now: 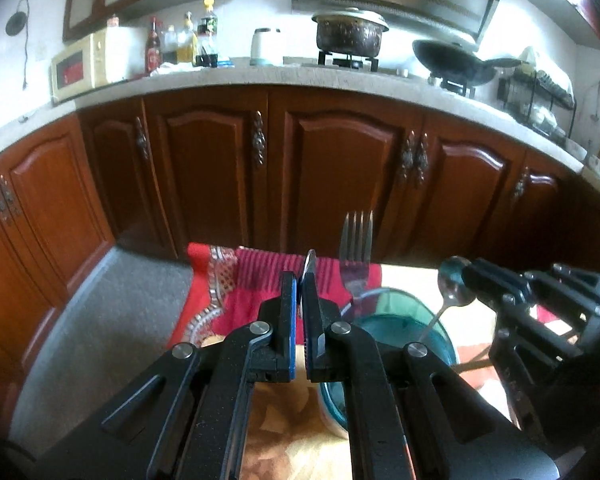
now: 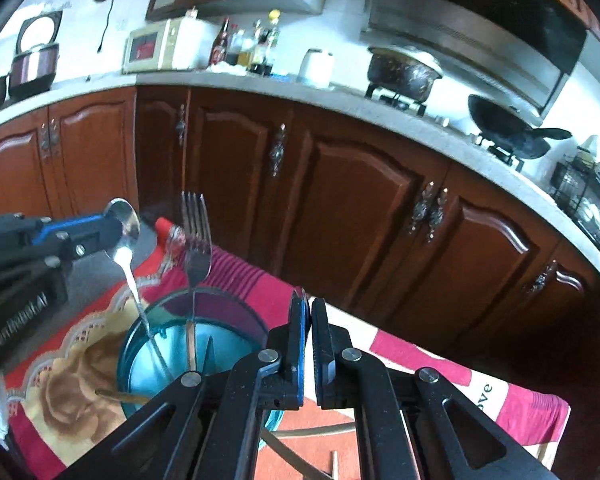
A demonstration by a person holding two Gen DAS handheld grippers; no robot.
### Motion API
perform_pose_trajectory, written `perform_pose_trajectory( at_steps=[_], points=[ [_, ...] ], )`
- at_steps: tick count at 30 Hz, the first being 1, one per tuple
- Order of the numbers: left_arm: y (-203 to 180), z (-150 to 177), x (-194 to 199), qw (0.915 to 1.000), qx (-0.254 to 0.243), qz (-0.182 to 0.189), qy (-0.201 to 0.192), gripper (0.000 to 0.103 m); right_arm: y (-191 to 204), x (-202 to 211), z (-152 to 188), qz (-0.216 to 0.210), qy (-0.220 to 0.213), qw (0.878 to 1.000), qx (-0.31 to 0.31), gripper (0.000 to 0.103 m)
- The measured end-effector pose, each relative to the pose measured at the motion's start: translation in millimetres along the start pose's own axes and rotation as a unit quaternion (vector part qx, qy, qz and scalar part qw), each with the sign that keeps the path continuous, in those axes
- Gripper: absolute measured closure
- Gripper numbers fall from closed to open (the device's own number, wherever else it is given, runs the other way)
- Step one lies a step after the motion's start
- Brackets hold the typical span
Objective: Organize utensils
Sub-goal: 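Carry both spoons over the white cup and drop them inside, then move both open tools back over the white ceramic spoon and chopsticks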
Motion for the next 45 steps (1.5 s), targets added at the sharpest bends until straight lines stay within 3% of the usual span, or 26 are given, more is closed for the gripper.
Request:
perform_pose_trajectory(
  at_steps=[4,6,7,9,13,17,29,45],
  points=[
    [-1.1,2.6,-2.3,0.9998,0.013,0.007,0.014,0.101,0.3,2.9,0.6,-0.05,0.009,0.999,-0.016,0.1],
    [-1.5,2.6,-1.8,0.9995,0.02,0.012,0.022,0.101,0.2,7.0,0.3,-0.07,0.007,0.997,-0.031,0.089],
    [-1.7,2.2,-0.4,0.9994,0.022,0.013,0.023,0.1,-0.3,9.4,-0.5,-0.075,0.005,0.996,-0.036,0.076],
    [-2.0,1.1,2.4,0.9993,0.024,0.017,0.024,0.095,-1.1,14.6,-2.7,-0.088,0.0,0.995,-0.047,0.067],
    [-0.5,-1.9,12.2,0.9984,0.039,0.029,0.029,0.077,-4.2,29.8,-7.1,-0.099,-0.01,0.993,-0.063,0.067],
    [1.4,-5.9,25.5,0.9979,0.048,0.035,0.028,0.065,-8.6,49.5,-13.6,-0.099,-0.027,0.992,-0.072,0.065],
    [-16.5,-7.9,79.1,0.9987,0.026,0.044,0.003,0.06,-28.1,111.7,-21.2,-0.081,-0.071,0.99,-0.09,0.062],
    [-64.3,3.9,130.0,0.9976,-0.027,0.06,-0.021,0.06,-60.2,168.3,16.0,-0.045,-0.066,0.99,-0.118,0.06]
  ],
)
Point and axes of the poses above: each gripper's, at about its wrist camera, not at the fingertips, and x roughly against the way its jaws point, y to its left, z to its underside, the point moved 7 cm from there along -x, roughly the way its jaws point, and after that the axes turned 8 degrees about -y, right-handed, at the moved point
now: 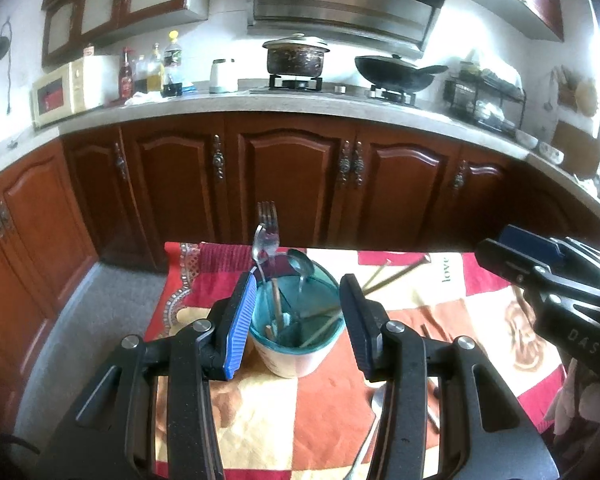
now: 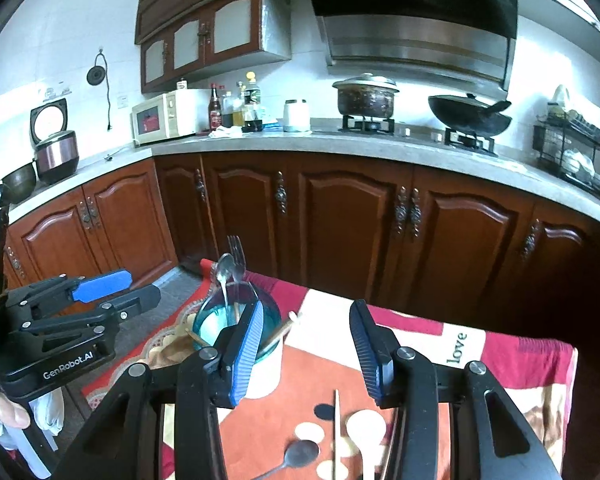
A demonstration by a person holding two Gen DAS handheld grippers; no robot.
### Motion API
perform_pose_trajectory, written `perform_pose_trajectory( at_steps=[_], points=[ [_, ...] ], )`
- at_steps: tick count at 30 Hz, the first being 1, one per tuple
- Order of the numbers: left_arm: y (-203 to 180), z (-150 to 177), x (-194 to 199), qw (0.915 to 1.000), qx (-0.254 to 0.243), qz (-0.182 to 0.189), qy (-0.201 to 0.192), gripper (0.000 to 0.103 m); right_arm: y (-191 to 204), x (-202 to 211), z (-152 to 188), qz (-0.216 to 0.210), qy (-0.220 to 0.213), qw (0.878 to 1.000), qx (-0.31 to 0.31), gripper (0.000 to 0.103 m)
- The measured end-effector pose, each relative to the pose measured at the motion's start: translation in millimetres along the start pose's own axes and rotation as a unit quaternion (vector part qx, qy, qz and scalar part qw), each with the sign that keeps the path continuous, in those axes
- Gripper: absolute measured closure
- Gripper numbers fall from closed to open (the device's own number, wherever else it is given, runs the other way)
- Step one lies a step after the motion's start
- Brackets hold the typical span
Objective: Organize utensils
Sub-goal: 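Move both open tools back over the white ceramic spoon and chopsticks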
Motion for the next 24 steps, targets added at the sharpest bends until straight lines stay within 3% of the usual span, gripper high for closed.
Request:
perform_pose_trajectory(
  at_steps=[14,19,24],
  points=[
    [-40.5,29.0,4.3,0.9985,-0.019,0.046,0.023,0.06,-34.7,21.1,44.1,0.024,0.028,0.999,-0.024,0.059],
    [-56.3,56.6,-6.8,0.994,-0.026,0.09,0.057,0.06,-60.4,16.5,77.6,0.028,0.061,0.997,-0.048,0.059],
    [-63.4,94.4,-26.0,0.9885,-0.023,0.106,0.105,0.06,-92.5,-1.4,129.1,0.017,0.112,0.988,-0.1,0.059]
  ],
)
Point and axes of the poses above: each gripper's, at about its wrist camera, not at the fingertips, and x roughly against the way its jaws point, y to its left, z to its underside, the point moved 7 cm from there along -x, roughly the way its jaws point, and after that the axes turned 8 degrees about -y, right-handed, at the moved point
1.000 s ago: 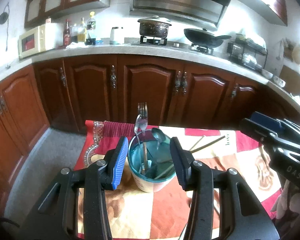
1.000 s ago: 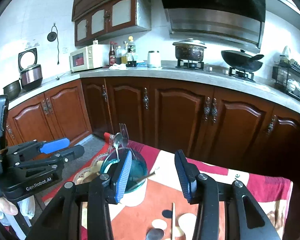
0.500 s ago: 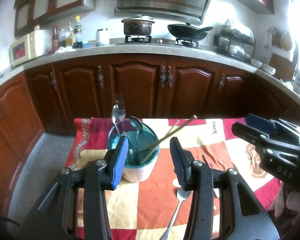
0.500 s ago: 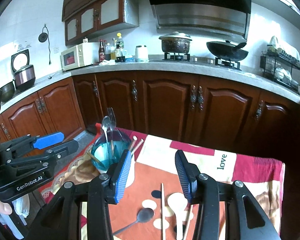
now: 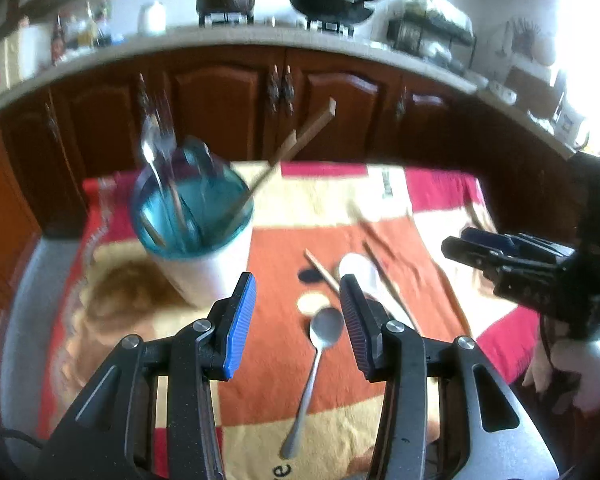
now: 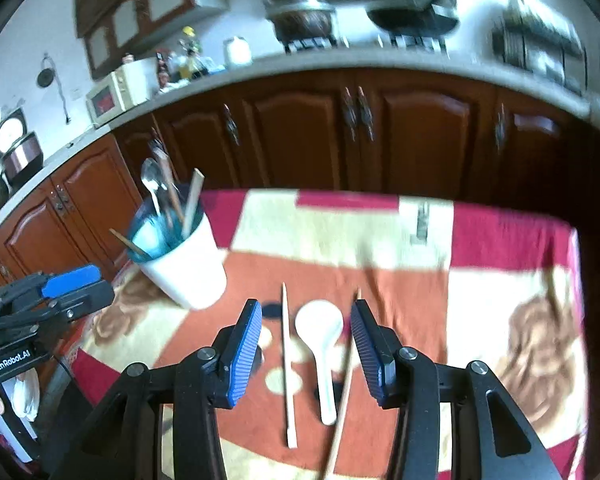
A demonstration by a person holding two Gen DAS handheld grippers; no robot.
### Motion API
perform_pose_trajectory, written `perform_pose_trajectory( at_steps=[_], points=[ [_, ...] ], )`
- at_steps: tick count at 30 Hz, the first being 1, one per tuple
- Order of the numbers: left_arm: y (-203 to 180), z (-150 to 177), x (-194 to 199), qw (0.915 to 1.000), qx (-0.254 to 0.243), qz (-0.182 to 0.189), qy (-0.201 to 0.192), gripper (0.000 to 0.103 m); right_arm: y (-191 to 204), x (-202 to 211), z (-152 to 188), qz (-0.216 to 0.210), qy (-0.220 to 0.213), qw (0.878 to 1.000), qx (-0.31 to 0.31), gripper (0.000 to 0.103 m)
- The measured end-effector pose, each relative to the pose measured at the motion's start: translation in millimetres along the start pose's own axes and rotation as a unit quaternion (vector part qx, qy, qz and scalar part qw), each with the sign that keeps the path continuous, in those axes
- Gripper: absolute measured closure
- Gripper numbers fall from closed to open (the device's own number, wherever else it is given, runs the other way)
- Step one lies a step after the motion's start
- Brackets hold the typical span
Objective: Organize utensils
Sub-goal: 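Move both open tools back over the white ceramic spoon and chopsticks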
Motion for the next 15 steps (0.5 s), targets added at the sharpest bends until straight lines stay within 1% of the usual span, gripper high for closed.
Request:
perform_pose_trajectory(
  at_steps=[4,6,9,11,15],
  points=[
    [-2.2,27.7,-28.2,0.9987,0.014,0.02,0.046,0.06,-15.6,-23.1,24.3,-0.031,0.03,0.998,-0.042,0.059],
    [-3.3,37.2,-41.7,0.9973,0.017,0.032,0.064,0.06,-17.4,-37.2,32.4,-0.048,0.046,0.996,-0.052,0.062],
    [-4.5,46.0,-57.7,0.9956,0.014,0.045,0.081,0.06,-16.2,-54.8,40.6,-0.077,0.067,0.993,-0.061,0.063],
    [-6.7,50.0,-69.1,0.9944,0.006,0.062,0.086,0.06,-14.8,-63.8,43.8,-0.095,0.077,0.99,-0.066,0.063],
    [-9.8,55.6,-88.5,0.9904,0.001,0.09,0.105,0.06,-26.1,-84.5,46.7,-0.112,0.098,0.985,-0.089,0.063]
  ],
)
Point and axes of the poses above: each gripper's, at about its wrist camera, not at the fingertips, and x roughly against the way its jaws point, y to its left, z to its underside, the point moved 7 cm from there along -x, roughly the way its jaws point, and after that the axes turned 8 degrees about -y, right-handed, at the moved point
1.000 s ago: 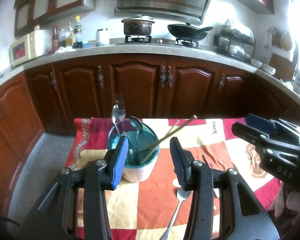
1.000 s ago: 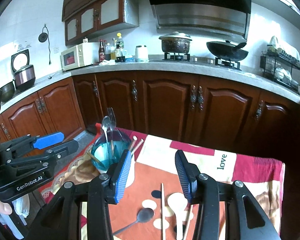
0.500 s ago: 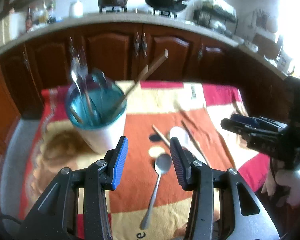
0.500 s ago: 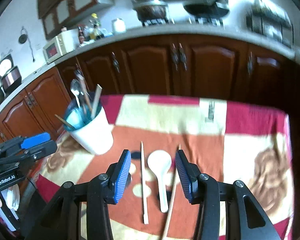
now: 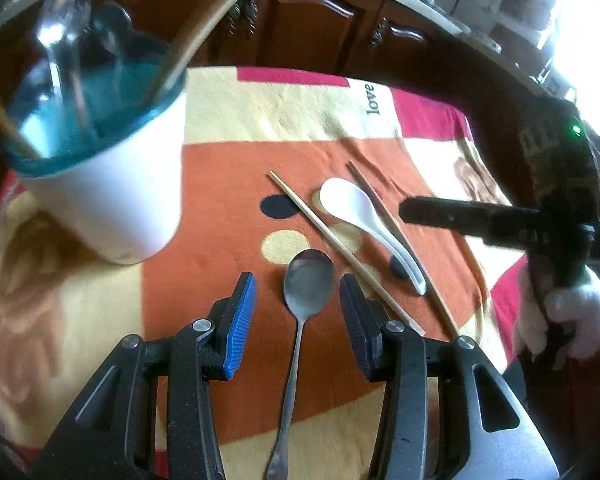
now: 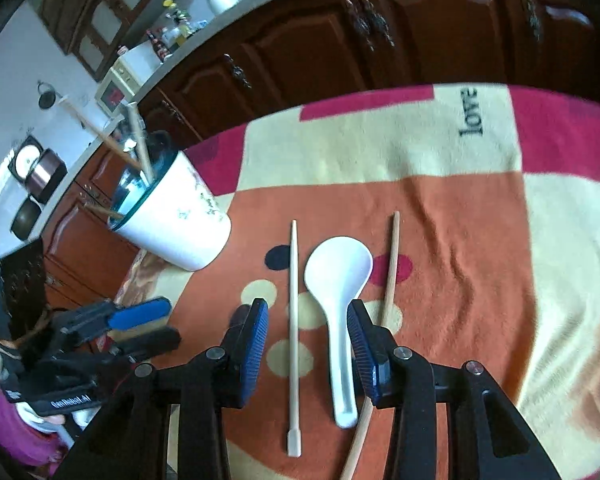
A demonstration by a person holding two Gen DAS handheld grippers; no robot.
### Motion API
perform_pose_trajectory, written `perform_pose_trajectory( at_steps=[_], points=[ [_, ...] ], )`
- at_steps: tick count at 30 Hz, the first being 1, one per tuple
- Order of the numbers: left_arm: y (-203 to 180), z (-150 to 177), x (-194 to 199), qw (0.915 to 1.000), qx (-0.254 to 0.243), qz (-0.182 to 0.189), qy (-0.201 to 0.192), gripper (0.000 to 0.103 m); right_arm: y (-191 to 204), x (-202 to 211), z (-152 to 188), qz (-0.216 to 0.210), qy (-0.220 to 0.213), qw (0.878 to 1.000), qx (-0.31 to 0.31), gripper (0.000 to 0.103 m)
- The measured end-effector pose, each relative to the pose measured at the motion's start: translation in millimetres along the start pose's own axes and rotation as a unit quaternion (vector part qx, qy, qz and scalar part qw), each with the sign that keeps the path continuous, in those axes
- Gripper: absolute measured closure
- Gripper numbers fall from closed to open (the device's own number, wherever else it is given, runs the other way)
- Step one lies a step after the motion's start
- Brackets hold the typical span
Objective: Organize utensils
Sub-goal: 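Move both open tools back over the white ceramic spoon and chopsticks, then grasp the white ceramic spoon with the right tool while the left grasps a metal spoon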
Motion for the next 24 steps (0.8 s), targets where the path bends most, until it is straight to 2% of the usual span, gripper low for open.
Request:
perform_pose_trajectory(
  at_steps=[5,9,14,20,21,22,23,24],
  points=[
    [4.9,-0.8,-21.3,0.9996,0.002,0.022,0.019,0.06,-19.4,-18.5,-11.8,-0.009,0.015,1.0,-0.02,0.063],
    [9.6,-1.6,-35.4,0.9986,0.004,0.04,0.034,0.06,-21.6,-37.4,-20.9,-0.017,0.036,0.999,0.002,0.063],
    [1.7,-1.2,-45.2,0.9966,-0.018,0.065,0.047,0.059,-30.3,-62.4,-23.2,-0.021,0.075,0.997,0.018,0.063],
    [-4.7,-1.1,-60.4,0.9943,-0.036,0.075,0.066,0.06,-30.6,-65.4,-25.9,-0.037,0.081,0.996,0.029,0.063],
    [-5.4,-0.8,-61.1,0.9943,-0.039,0.074,0.067,0.06,-29.0,-65.5,-24.8,-0.035,0.083,0.995,0.035,0.069],
    [-5.7,-0.5,-61.3,0.9943,-0.043,0.071,0.067,0.067,-27.5,-66.4,-23.4,-0.035,0.087,0.995,0.038,0.077],
    [-5.3,0.3,-60.9,0.9944,-0.047,0.066,0.068,0.069,-25.4,-68.1,-21.1,-0.036,0.092,0.994,0.04,0.08],
    [-4.2,0.8,-60.0,0.9948,-0.049,0.061,0.066,0.07,-22.4,-67.7,-17.2,-0.04,0.099,0.993,0.039,0.087]
  ],
)
Point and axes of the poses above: each gripper's, at about its wrist camera, not at the fingertips, and x roughly against the way its jaws point, y to its left, z to its underside, the point moved 7 cm from there along -x, roughly the way its jaws point, and after that the axes turned 8 degrees about -y, right-handed, at the moved point
